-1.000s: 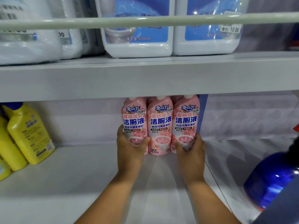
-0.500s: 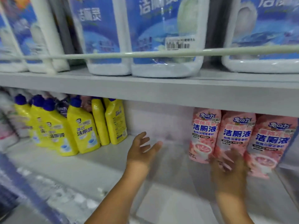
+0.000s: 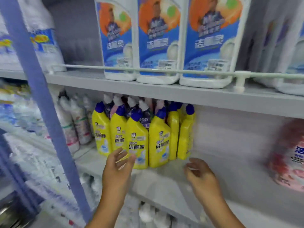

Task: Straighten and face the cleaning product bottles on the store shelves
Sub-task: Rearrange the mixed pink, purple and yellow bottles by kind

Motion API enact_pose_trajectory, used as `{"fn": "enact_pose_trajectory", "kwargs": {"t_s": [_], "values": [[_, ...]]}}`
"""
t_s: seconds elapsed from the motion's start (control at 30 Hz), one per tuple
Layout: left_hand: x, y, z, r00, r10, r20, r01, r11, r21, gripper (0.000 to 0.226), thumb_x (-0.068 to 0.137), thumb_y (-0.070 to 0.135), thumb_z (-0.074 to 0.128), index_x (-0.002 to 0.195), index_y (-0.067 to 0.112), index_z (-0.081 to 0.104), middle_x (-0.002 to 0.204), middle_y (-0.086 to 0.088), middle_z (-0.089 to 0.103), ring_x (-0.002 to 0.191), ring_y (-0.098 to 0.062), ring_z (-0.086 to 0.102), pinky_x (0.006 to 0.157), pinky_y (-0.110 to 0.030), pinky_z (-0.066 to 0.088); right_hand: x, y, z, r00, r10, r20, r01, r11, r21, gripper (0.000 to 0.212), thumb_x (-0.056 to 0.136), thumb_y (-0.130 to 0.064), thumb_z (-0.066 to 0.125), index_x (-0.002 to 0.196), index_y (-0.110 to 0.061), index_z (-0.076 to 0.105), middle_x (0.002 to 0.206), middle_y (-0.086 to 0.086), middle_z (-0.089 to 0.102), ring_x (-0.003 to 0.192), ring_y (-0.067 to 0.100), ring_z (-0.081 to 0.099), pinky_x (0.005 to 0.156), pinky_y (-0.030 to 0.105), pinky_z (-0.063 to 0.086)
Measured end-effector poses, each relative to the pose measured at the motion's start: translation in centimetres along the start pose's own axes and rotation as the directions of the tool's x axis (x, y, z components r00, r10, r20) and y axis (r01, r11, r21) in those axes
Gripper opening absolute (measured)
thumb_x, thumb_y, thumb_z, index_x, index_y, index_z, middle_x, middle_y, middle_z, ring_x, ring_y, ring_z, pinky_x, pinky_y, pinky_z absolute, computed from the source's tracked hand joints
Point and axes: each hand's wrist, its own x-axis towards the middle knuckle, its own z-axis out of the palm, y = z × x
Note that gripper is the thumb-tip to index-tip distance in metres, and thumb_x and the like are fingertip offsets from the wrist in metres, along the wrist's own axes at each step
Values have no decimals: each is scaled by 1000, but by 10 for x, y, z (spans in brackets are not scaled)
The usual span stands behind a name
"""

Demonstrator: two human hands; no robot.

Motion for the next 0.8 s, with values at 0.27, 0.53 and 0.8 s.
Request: {"fn": "enact_pose_trajectory", "kwargs": {"t_s": [0.27, 0.53, 0.8], "values": [[72, -2, -1, 971, 72, 228, -119, 972, 201, 52, 81, 34, 84, 125, 35, 56, 122, 14, 62, 115, -7, 61, 93, -32, 51, 60, -78, 73, 969, -240, 63, 248, 949, -195, 67, 81, -35, 82, 140, -31, 49, 139, -9, 50, 128, 13, 51, 105, 32, 45], [83, -18, 10, 956, 18, 294, -121, 935, 333, 79, 71, 67, 78, 136, 31, 52, 128, 4, 64, 116, -22, 63, 94, -46, 55, 76, -87, 68, 966, -90, 244, 171, 927, -335, 85, 75, -45, 84, 147, -34, 41, 145, -12, 49, 130, 11, 49, 106, 33, 46], [36, -12, 33, 915, -9, 403, -62, 985, 162, 42, 81, 17, 84, 111, 36, 61, 100, 23, 74, 90, 5, 70, 83, -31, 57, 52, -67, -10, 984, -124, 129, 133, 989, -58, 61, 82, -23, 79, 132, -45, 51, 133, -12, 63, 120, 9, 62, 99, 36, 54]]}}
